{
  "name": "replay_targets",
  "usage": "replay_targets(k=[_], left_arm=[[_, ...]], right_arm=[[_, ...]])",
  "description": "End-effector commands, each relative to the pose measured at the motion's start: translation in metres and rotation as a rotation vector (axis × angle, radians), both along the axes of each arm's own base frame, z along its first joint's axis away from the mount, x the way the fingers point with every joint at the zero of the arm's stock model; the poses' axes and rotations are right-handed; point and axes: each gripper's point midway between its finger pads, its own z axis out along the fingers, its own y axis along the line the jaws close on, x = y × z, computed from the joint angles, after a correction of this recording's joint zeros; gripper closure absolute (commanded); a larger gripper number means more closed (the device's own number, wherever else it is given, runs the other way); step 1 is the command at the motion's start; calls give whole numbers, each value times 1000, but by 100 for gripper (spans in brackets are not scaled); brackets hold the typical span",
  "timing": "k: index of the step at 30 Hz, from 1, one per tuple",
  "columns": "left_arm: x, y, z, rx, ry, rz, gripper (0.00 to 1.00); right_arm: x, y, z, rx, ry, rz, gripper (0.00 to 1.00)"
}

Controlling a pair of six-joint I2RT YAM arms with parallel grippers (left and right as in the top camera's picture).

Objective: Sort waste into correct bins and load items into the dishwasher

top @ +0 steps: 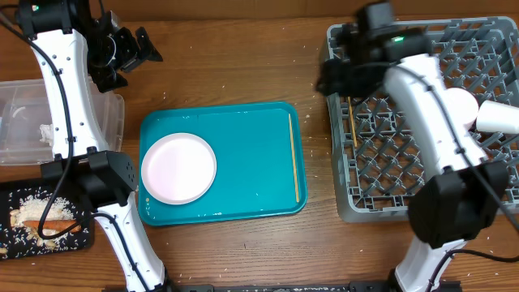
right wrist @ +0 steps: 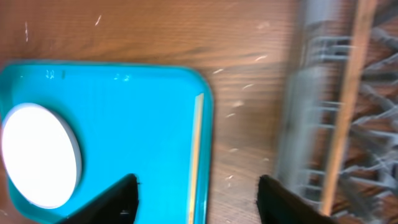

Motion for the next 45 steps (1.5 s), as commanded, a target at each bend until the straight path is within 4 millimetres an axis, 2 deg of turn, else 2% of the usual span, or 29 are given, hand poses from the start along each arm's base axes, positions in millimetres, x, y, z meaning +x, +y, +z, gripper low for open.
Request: replay_targets(k=[1,3,7,11,15,26,32,45], left_arm=[[1,-5,-2,-11,-1,-23,0],[1,-5,-2,-11,-2,-23,0],[1,-5,-2,-11,-1,-23,0],[1,-5,-2,-11,-1,-23,0],[1,-5,-2,-11,-2,-23,0],[1,-5,-2,-11,-1,-23,0],[1,-5,-2,-11,-1,-23,0],[1,-5,-2,-11,-1,-23,0]], right_arm=[[-15,20,-12,-114,3,-54,30],[-23,31,-27,-147,27,-48,28],[-48,52,-72,-202,117,-20,21],[-62,55,-114,-254,207,6,21],[-71,60,-140,-253,285,24,21],[-72,63,-146,-245,298,28,23],[-73,66,-146,-246,291,31,29],[-75,77,-153,-277,250,61,29]])
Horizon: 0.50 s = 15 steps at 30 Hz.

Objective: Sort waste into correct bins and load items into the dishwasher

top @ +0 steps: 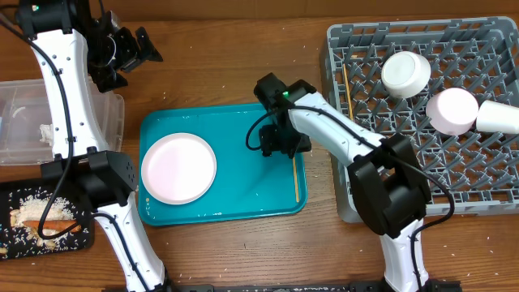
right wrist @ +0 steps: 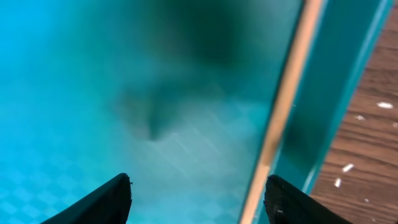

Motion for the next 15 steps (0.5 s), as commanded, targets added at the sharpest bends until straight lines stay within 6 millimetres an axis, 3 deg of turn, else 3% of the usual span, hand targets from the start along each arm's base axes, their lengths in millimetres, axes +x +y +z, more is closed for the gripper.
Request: replay_targets(k=[1,15], left_arm=[[1,-5,-2,-11,-1,-23,0],[1,-5,-2,-11,-1,-23,0]], right_arm=[[2,-3,-9,-15,-15,-13,29],[3,-11,-23,-56,-33,-14,29]])
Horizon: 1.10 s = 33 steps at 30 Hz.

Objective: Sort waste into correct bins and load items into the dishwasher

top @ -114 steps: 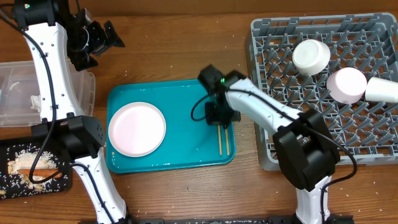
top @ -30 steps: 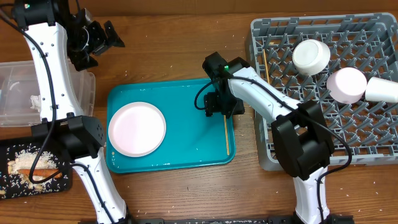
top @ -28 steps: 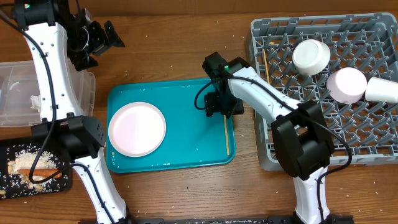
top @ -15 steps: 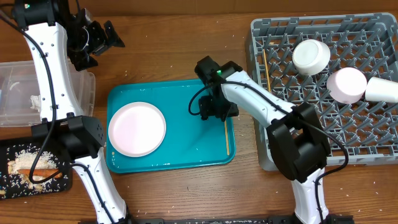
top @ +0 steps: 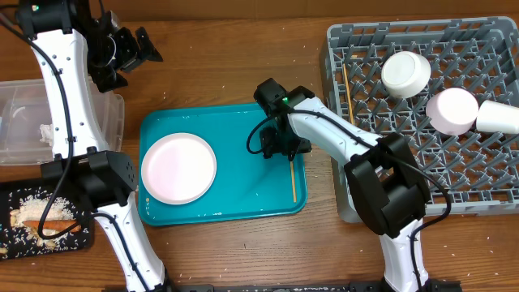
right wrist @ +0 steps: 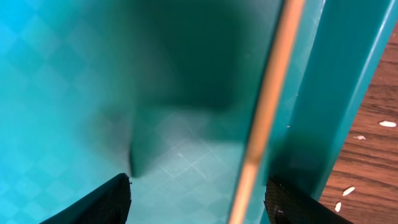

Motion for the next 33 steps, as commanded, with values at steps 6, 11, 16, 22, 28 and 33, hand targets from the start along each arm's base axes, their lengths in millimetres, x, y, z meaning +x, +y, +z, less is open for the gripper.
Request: replay_targets(k=[6,11,16,22,28,33], left_arm=[[1,-5,-2,-11,-1,-23,0],[1,-5,-2,-10,-1,-23,0],[1,-5,-2,-11,-1,-23,0],[1,-5,-2,-11,-1,-23,0],[1,-5,-2,-10,-1,-23,0],[1,-5,-2,-10,-1,-23,0]], right_arm=[[-4,-8,-22,-52,32,-11,38],[-9,-11,-34,-79,59,-25,87],[-6,-5,-13,-60,67,-66,96],[34,-9,79,-1,-67,-72,96],[94,-72,183,-62,-350,-133,96],[124,-142,219,-74,-436,-203,96]])
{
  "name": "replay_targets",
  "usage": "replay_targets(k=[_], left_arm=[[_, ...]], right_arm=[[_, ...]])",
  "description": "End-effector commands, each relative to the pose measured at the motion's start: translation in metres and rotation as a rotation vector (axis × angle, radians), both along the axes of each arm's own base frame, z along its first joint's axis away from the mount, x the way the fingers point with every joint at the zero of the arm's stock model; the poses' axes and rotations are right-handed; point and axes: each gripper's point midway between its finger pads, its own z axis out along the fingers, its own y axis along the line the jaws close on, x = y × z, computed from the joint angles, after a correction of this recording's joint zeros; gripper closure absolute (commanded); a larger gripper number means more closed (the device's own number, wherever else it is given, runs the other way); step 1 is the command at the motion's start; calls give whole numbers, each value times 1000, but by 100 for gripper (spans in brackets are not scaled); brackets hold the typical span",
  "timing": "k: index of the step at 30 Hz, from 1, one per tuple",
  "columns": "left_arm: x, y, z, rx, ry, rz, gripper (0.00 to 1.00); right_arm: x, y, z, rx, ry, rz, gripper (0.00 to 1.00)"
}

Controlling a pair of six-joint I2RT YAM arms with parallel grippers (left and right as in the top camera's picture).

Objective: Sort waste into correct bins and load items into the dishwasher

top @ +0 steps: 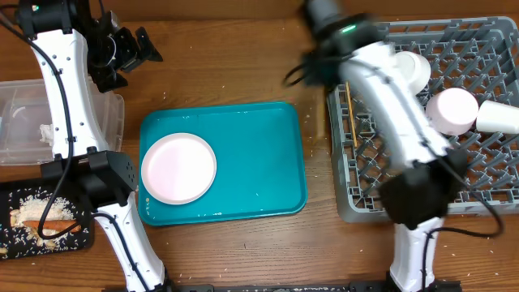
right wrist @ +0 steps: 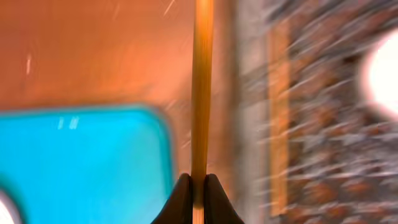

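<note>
My right gripper is shut on a wooden chopstick, which points straight ahead of the jaws. In the blurred overhead view that gripper hangs over the table between the teal tray and the back left corner of the grey dish rack. A second chopstick lies in the rack along its left side. A white plate rests on the left of the tray. My left gripper is held open and empty near the table's far left.
The rack also holds a white bowl, a pinkish bowl and a white cup. A clear bin and a black tray of food scraps stand at the left edge.
My right gripper was open and low over the tray's right side, around the chopstick. Now it is shut on the chopstick and is up by the rack's back left corner. The tray holds only the plate.
First my right gripper was open near the rack's left edge, one chopstick in the rack and another on the tray. Then it stood open, low over the tray's chopstick. Now it holds that chopstick beside the rack. The left arm never moved.
</note>
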Motion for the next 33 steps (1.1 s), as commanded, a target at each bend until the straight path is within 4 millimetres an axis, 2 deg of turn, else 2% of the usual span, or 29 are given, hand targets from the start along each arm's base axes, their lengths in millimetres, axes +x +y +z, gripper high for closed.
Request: replay_targets(k=[1,3,6,9,15,18,20,21,23,24,28,30,33], left_arm=[[1,-5,-2,-11,-1,-23,0],[1,-5,-2,-11,-1,-23,0],[1,-5,-2,-11,-1,-23,0],[1,-5,-2,-11,-1,-23,0],[1,-5,-2,-11,-1,-23,0],[1,-5,-2,-11,-1,-23,0],[1,-5,-2,-11,-1,-23,0],[1,-5,-2,-11,-1,-23,0],[1,-5,-2,-11,-1,-23,0],[1,-5,-2,-11,-1,-23,0],[1,-5,-2,-11,-1,-23,0],[1,-5,-2,-11,-1,-23,0],[1,-5,-2,-11,-1,-23,0]], right_arm=[[16,-60,32,-54,-84,-52,96],[21,-77,26,-10,-65,-33,96],[24,-82,13,105,-33,64,96],[27,-92,-6,132,-14,50,96],[29,-86,-47,131,16,59,95],[29,-78,-60,130,16,75,90],[30,-76,-62,128,15,81,81],[30,-75,-62,128,13,81,73],[31,-75,-62,129,12,81,51],[30,-75,-62,129,13,81,47],[22,-74,-62,137,50,53,40],[18,-71,-55,149,62,23,39],[11,-60,-34,184,63,-8,38]])
